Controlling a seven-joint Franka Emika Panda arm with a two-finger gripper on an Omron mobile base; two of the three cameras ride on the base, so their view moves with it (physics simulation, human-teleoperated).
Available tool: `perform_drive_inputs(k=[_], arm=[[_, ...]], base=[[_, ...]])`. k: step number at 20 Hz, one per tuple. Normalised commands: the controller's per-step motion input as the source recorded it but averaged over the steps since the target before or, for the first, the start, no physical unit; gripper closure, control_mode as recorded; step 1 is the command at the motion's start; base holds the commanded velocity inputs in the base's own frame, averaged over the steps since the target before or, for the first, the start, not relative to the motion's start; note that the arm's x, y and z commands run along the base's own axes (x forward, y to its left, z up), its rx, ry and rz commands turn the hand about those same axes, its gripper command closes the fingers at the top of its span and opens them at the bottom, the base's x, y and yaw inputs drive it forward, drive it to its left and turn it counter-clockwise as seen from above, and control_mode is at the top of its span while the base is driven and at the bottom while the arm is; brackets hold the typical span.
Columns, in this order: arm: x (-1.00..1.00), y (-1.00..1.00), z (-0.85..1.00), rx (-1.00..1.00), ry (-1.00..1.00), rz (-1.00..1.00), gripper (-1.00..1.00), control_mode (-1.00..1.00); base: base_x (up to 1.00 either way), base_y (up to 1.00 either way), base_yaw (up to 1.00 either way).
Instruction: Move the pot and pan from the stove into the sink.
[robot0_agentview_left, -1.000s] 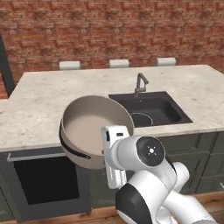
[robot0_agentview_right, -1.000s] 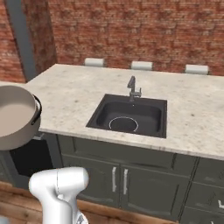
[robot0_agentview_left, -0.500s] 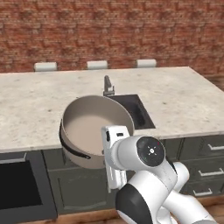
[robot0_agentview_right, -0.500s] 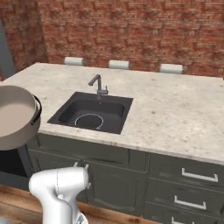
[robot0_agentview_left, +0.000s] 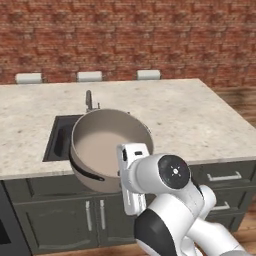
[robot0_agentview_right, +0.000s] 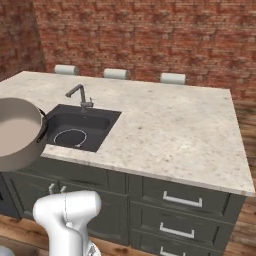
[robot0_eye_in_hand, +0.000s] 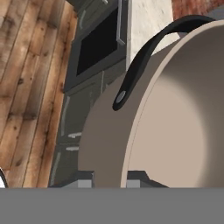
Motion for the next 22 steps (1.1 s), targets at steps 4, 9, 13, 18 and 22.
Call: perform_drive_inputs(k=[4, 9, 13, 18, 22], arm=[[0.00, 0.00, 0.00, 0.00, 0.00, 0.00, 1.00, 1.00], [0.00, 0.00, 0.00, 0.00, 0.00, 0.00, 1.00, 1.00], [0.00, 0.00, 0.00, 0.00, 0.00, 0.00, 1.00, 1.00], [0.00, 0.00, 0.00, 0.00, 0.00, 0.00, 1.00, 1.00], [0.00, 0.00, 0.00, 0.00, 0.00, 0.00, 1.00, 1.00]], base=[[0.00, -0.03, 0.00], [0.00, 0.01, -0.23], [0.00, 0.03, -0.40], [0.00, 0.00, -0.22], [0.00, 0.14, 0.00]])
